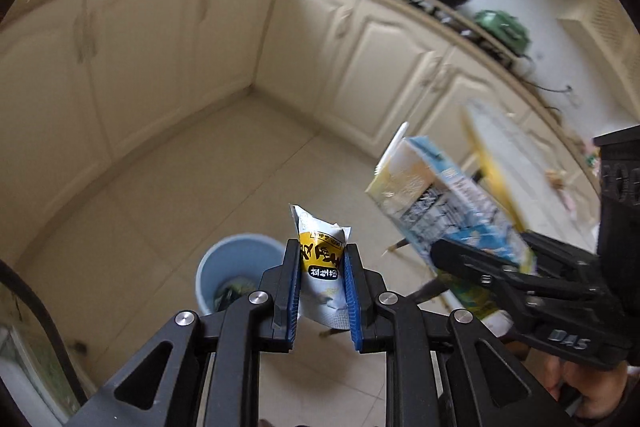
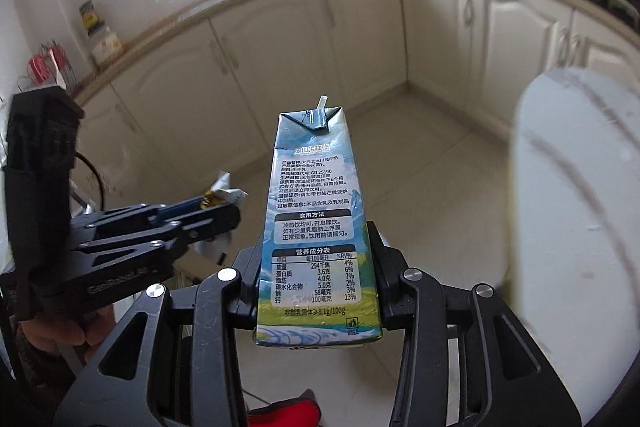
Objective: Collect trash
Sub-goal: 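Carry the carton and yellow packet over the blue bucket and open both grippers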
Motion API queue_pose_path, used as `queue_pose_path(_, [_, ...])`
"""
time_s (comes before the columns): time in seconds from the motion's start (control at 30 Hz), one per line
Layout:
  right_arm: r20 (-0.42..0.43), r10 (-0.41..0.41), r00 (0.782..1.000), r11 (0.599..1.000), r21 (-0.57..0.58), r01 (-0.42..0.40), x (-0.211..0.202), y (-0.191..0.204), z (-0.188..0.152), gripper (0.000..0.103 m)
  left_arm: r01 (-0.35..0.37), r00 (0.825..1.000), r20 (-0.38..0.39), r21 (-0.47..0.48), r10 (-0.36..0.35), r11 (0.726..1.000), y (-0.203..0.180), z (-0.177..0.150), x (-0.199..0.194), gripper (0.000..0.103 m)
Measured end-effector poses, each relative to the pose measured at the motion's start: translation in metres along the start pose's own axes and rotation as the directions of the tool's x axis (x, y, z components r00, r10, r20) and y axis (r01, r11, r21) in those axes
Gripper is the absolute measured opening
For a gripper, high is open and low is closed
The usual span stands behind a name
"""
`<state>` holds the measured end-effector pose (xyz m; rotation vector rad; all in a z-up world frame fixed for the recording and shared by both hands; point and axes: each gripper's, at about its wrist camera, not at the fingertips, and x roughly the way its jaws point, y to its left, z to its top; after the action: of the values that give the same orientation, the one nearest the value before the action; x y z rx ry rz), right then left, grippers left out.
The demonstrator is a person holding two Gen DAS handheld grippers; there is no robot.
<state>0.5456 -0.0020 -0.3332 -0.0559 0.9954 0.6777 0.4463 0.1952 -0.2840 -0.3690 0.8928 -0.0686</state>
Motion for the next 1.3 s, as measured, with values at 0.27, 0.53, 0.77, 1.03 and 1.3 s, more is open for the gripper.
queue_pose_path(0.27, [-0.221, 0.041, 0.974, 0.997, 0.068, -0.027, 0.157, -0.012, 0.0, 0.04, -0.04, 0.992, -0.126, -0.13, 0.023, 0.991, 0.084, -0.011, 0.044, 0.016])
queue_pose_path(0.53, [-0.31, 0.058, 0.949, 0.989, 0.146, -0.013, 0.253, -0.043, -0.002, 0.066, -0.067, 0.972, -0.233, -0.159, 0.029, 0.985, 0.134, 0.002, 0.104, 0.016])
queue_pose_path(0.77, [-0.315, -0.029, 0.949, 0.984, 0.158, 0.083, 0.252, -0.056, -0.016, 0.071, -0.095, 0.951, -0.304, -0.152, 0.045, 0.984, 0.143, 0.013, 0.157, 0.021])
queue_pose_path(1.03, [-0.267, -0.086, 0.96, 0.979, 0.155, 0.131, 0.211, -0.06, -0.007, 0.09, -0.148, 0.937, -0.341, -0.185, 0.077, 0.972, 0.134, 0.036, 0.168, 0.043])
queue_pose_path(1.3, [-0.167, -0.107, 0.98, 0.987, 0.1, 0.124, 0.157, -0.031, 0.012, 0.091, -0.228, 0.962, -0.19, -0.151, 0.198, 0.962, 0.093, 0.048, 0.088, 0.054])
